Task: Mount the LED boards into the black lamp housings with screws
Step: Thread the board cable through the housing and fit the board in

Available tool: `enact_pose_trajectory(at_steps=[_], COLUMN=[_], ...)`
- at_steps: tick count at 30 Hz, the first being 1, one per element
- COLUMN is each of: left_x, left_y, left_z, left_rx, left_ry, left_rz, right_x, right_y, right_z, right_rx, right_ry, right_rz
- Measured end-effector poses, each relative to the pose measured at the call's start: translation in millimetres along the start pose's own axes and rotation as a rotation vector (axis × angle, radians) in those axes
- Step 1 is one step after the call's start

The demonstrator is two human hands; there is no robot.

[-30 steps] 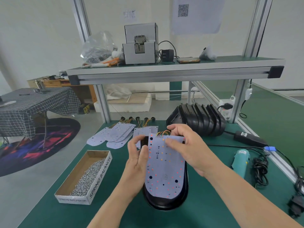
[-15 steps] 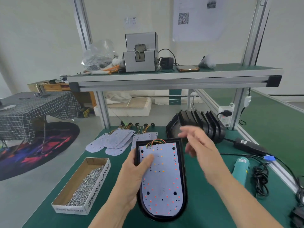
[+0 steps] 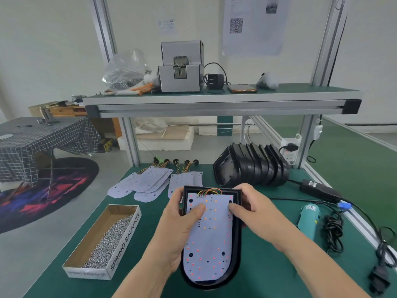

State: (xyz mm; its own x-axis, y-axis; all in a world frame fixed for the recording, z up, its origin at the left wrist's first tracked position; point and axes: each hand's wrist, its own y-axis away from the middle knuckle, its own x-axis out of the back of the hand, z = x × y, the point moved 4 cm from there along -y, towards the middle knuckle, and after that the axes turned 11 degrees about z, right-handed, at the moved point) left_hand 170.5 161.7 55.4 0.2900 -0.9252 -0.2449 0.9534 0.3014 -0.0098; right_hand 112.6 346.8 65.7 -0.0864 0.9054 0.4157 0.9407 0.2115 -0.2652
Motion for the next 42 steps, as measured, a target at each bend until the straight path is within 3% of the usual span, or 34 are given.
enact_pose_trajectory(at_steps=[6, 11, 15, 19, 23, 25, 27, 30, 33, 38, 42], left_x=[3, 9, 6, 4, 2, 5, 10, 14, 8, 6, 20], left_y=[0, -1, 1, 6, 8, 6, 2, -3, -3, -9, -14], left_z=[13, 23, 27, 30, 27, 31, 38, 43, 37, 30, 26], left_rx=[-0.015, 0.098, 0.16, 0.198, 0.143, 0.085, 0.021, -0.053, -0.08, -0.13, -0.173], left_ry=[-0.041, 0.057, 0.107, 0.191, 0.15, 0.107, 0.052, -0.02, -0.044, -0.07, -0.201], left_rz=[0.01, -0.038, -0.097, -0.154, -0.068, -0.033, -0.017, -0.016, -0.063, -0.114, -0.187], right_x=[-4, 0, -27, -37, -41, -37, -24, -4, -9, -19, -18], right_y=[1, -11, 1, -2, 6, 2, -9, -20, -8, -4, 1], right_z=[-9, -3, -8, -6, -8, -14, -24, -17, -20, -16, -11], right_rx=[0.047, -0.137, -0.061, -0.088, 0.023, 0.01, 0.021, -0.128, 0.031, 0.095, 0.104], right_ry=[-0.046, -0.62, -0.357, -0.232, -0.107, -0.109, -0.123, -0.391, -0.317, -0.302, -0.26], right_rz=[-0.001, -0.095, -0.31, -0.106, -0.144, -0.151, -0.035, 0.117, -0.024, 0.043, -0.166])
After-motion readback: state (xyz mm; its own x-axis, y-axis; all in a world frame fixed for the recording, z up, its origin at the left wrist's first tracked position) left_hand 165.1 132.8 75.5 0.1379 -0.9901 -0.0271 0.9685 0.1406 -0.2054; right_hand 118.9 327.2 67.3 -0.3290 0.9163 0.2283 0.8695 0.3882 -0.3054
